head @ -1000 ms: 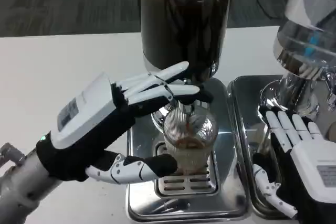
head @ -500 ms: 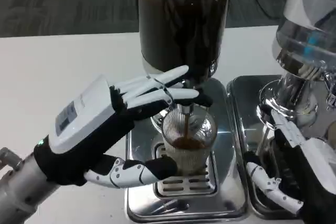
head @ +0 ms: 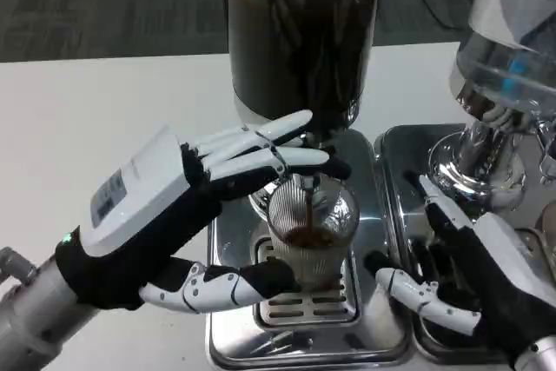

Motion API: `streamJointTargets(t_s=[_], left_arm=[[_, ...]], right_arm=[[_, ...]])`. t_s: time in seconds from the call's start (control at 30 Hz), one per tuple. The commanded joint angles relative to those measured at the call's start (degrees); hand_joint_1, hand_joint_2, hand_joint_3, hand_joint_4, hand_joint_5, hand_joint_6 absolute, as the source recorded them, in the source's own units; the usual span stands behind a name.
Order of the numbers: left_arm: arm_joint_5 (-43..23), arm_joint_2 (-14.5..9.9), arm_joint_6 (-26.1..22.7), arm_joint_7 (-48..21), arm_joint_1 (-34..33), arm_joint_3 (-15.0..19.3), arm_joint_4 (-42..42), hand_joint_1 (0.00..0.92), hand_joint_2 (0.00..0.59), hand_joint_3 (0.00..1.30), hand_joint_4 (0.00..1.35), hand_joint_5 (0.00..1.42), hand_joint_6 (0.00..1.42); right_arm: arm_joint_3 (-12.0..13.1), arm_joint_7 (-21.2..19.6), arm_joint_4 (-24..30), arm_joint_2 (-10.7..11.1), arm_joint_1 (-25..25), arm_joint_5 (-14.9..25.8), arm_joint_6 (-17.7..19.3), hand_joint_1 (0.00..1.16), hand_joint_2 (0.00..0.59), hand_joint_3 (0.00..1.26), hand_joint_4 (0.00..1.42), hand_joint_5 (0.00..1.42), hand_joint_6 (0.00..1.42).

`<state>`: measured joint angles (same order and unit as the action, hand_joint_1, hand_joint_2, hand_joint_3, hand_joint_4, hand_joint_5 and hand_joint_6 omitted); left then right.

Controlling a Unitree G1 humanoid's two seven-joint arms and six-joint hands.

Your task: Grasp the cup under the faucet to collect the drink, then remove the cup.

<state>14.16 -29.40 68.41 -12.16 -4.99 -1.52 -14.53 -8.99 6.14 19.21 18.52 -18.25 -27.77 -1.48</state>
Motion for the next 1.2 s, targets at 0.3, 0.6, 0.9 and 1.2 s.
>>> streamJointTargets(t_s=[0.3, 0.6, 0.9, 1.2], left_arm=[[1.30, -1.82, -0.39, -0.55, 2.27, 0.21, 2.19, 0.000, 0.229, 0.35, 0.13, 0.39, 0.33], [1.72, -1.72, -1.12, 0.06, 3.21, 1.12, 3.15, 0.000, 0.230, 0.35, 0.14, 0.39, 0.33], [1.96, -1.65, -1.94, 0.42, 3.81, 1.36, 3.74, 0.000, 0.230, 0.36, 0.14, 0.40, 0.32], [2.28, -1.59, -2.94, 0.61, 4.39, 1.83, 4.62, 0.000, 0.231, 0.36, 0.14, 0.40, 0.32]], right_arm=[[-3.41, 0.98, -1.57, -1.76, 5.73, -3.16, -4.22, 0.47, 0.204, 0.00, 0.00, 0.00, 0.00], [-5.06, 1.48, -3.14, -1.81, 7.48, -2.43, -3.35, 0.53, 0.185, 0.00, 0.00, 0.00, 0.00], [-5.38, 2.25, -3.04, -1.73, 7.01, -0.84, -2.31, 0.54, 0.184, 0.00, 0.00, 0.00, 0.00], [-5.19, 1.55, -3.84, -2.76, 7.13, -0.19, -2.13, 0.55, 0.182, 0.00, 0.00, 0.00, 0.00]])
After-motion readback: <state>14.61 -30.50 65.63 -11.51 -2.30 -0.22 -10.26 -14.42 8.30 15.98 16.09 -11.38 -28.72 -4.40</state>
